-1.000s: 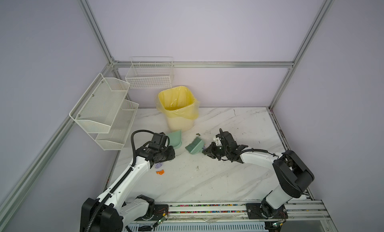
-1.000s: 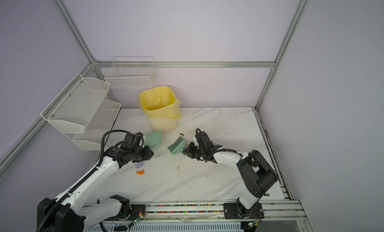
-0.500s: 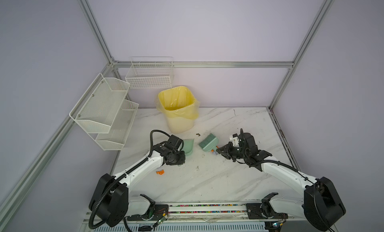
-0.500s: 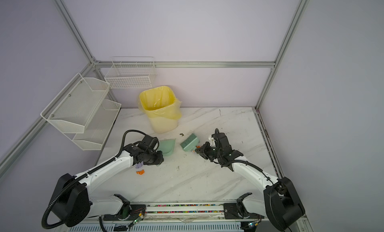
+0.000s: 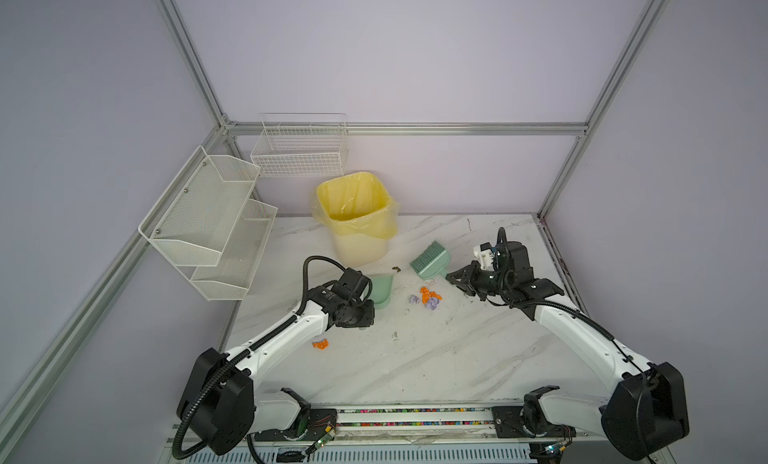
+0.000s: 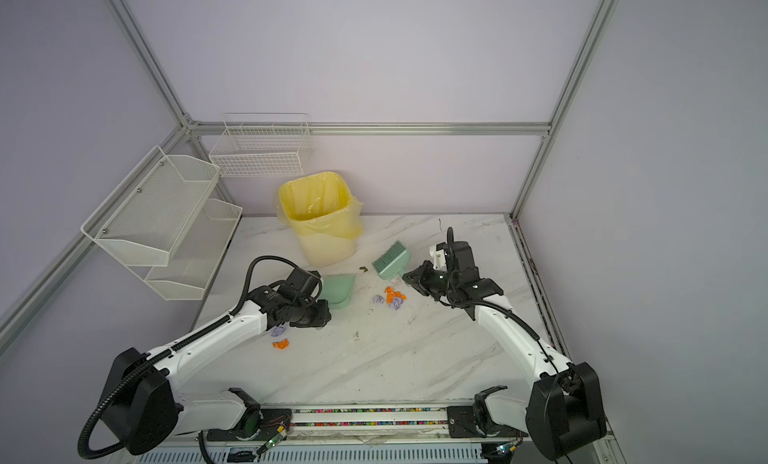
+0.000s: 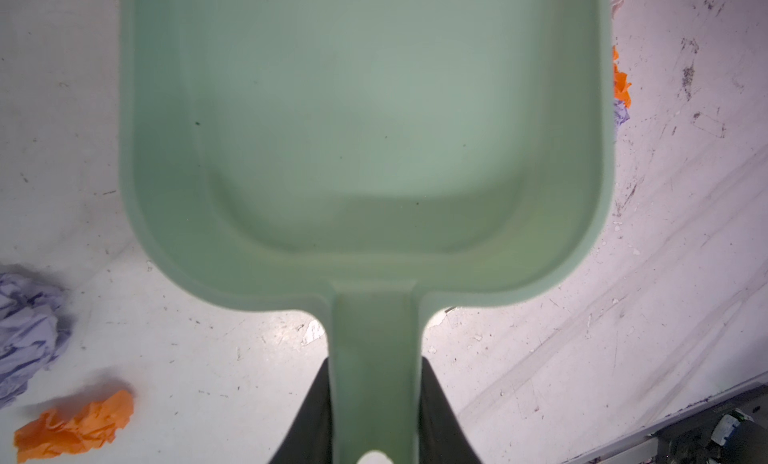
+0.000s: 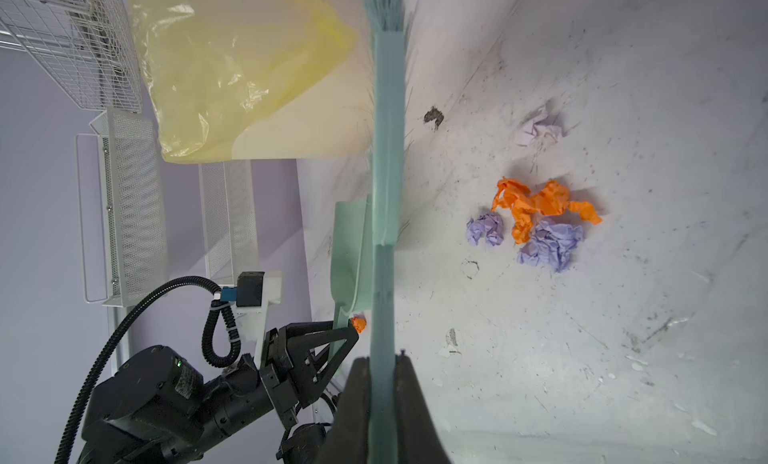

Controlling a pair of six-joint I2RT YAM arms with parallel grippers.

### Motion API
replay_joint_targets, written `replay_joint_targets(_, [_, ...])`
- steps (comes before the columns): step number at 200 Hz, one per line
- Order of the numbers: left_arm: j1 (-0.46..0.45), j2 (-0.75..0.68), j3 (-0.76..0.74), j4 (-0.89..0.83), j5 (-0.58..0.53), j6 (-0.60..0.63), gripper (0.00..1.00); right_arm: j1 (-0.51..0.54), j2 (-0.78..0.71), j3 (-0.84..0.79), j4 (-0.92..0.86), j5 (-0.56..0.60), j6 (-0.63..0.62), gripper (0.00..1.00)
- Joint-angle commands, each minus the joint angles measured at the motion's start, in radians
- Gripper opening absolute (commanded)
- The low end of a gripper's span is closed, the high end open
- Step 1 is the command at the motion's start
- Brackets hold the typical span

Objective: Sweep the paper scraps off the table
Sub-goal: 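Move the brush beyond the scraps with the right gripper while left holds dustpan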

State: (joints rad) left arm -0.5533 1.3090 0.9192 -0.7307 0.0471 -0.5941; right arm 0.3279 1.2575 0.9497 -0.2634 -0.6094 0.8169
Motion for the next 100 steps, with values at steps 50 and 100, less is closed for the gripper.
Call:
replay_joint_targets(50, [-0.040,-0.045,0.096,-0.037,-0.003,0.045,0.17,-0.029,0.221,0.347,-0.441,0.259,-0.380,0.00])
replay_joint_targets(100, [-0.059,-0.048,0.116,-0.063,0.023,0.072,0.17,-0.028,0.288,0.472,-0.541,0.361,-0.485,0.00])
